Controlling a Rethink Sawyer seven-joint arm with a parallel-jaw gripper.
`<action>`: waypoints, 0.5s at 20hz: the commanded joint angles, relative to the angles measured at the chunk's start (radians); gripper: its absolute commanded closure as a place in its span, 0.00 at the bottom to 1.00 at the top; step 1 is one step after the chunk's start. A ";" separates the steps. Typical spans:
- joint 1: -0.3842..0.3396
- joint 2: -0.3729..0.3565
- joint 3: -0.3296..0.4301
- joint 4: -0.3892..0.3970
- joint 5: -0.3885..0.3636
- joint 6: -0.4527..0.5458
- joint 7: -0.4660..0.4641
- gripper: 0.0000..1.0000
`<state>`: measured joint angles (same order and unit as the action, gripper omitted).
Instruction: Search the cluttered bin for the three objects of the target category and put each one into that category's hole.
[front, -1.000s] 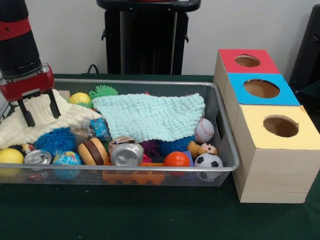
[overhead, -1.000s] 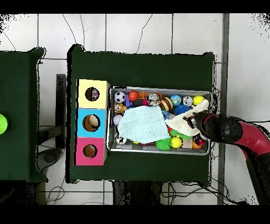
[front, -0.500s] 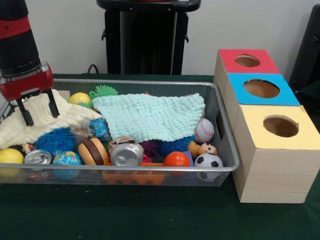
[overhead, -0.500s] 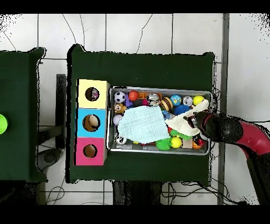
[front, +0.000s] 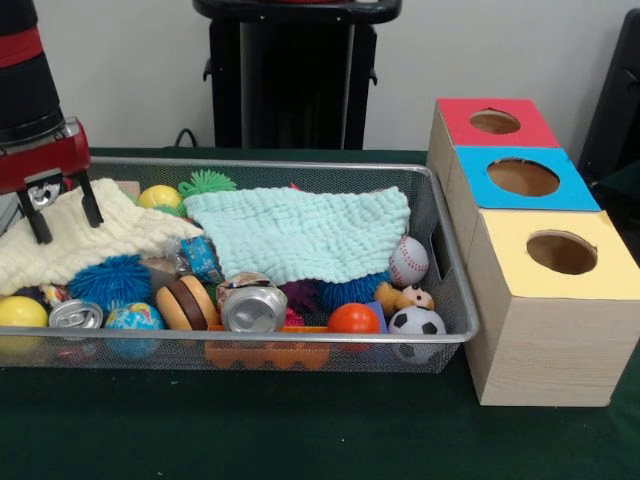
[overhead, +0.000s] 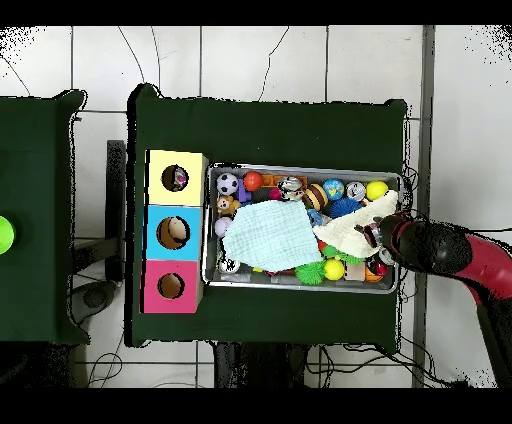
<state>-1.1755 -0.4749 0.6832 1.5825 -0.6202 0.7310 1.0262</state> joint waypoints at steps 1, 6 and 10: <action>-0.001 0.031 0.000 -0.053 -0.030 0.086 -0.170 0.00; 0.005 0.022 0.002 -0.067 -0.025 0.101 -0.171 0.00; 0.010 0.018 0.007 -0.109 -0.015 0.145 -0.199 0.00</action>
<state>-1.1793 -0.4745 0.6834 1.5675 -0.6202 0.7359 1.0262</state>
